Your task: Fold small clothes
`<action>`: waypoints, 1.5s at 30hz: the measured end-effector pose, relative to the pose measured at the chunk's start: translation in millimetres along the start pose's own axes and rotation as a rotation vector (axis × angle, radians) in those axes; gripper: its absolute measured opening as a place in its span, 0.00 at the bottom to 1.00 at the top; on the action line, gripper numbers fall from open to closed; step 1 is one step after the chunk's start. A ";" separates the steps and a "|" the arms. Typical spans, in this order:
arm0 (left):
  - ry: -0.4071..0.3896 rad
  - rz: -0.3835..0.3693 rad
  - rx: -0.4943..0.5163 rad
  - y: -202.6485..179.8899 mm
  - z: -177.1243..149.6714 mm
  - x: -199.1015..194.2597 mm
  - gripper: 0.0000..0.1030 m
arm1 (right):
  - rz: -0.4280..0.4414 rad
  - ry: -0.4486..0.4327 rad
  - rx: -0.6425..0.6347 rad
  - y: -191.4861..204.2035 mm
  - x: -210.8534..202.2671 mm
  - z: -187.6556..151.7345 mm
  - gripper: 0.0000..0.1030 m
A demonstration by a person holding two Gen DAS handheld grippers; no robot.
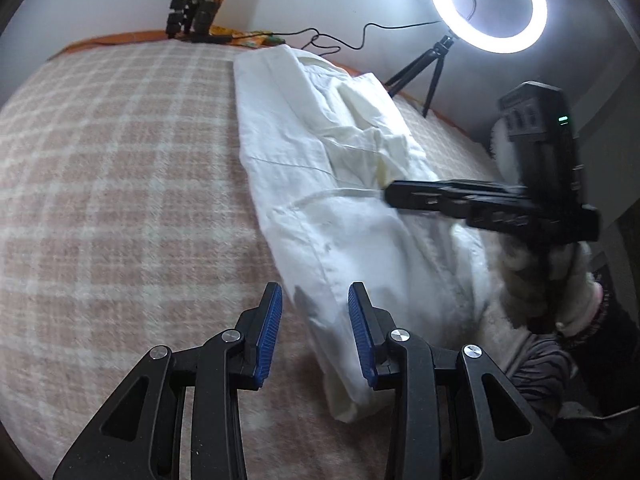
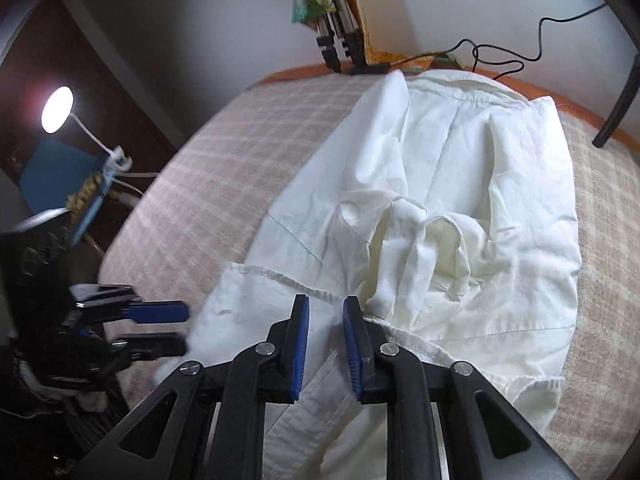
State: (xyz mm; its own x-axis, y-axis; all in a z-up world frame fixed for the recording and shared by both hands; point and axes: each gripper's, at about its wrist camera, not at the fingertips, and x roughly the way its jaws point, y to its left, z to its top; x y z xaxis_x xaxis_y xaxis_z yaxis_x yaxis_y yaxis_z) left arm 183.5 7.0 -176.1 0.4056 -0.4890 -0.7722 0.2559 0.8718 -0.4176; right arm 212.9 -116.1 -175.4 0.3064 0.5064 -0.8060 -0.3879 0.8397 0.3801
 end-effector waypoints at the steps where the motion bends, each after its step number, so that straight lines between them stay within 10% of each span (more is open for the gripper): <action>1: -0.007 -0.012 -0.009 1.0 0.5 -2.5 0.32 | 0.032 -0.030 0.017 -1.0 -12.2 -1.5 0.19; 5: -0.053 -0.040 0.036 -12.8 1.0 -17.0 0.32 | 0.045 -0.119 0.048 -2.3 -60.7 -18.6 0.25; 12: -0.050 -0.115 0.190 -65.0 2.2 -6.5 0.32 | -0.212 -0.126 0.176 -35.1 -89.6 -73.4 0.41; 19: -0.020 -0.132 0.264 -90.4 2.3 15.0 0.32 | -0.161 -0.058 0.308 -67.6 -75.7 -96.7 0.41; 21: -0.013 -0.123 0.275 -92.4 3.0 20.6 0.32 | -0.120 -0.047 0.330 -70.7 -70.6 -95.9 0.18; 28: 0.034 0.008 0.320 -89.0 1.8 53.2 0.32 | -0.139 -0.047 0.350 -73.7 -77.9 -108.2 0.07; 35: 0.008 -0.021 0.286 -83.3 5.5 45.2 0.32 | -0.346 -0.104 0.186 -46.9 -90.6 -93.5 0.24; 45: -0.036 -0.024 0.399 -91.5 -23.6 -8.3 0.32 | -0.157 -0.132 -0.014 4.1 -75.5 -84.5 0.23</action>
State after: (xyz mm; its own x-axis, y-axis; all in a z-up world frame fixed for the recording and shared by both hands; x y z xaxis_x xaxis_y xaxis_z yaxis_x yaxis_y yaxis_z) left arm 136.1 -68.0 -142.8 0.4235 -0.5162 -0.7444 0.5839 0.7838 -0.2113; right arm 114.8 -167.5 -151.4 0.4752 0.3920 -0.7877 -0.3385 0.9078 0.2475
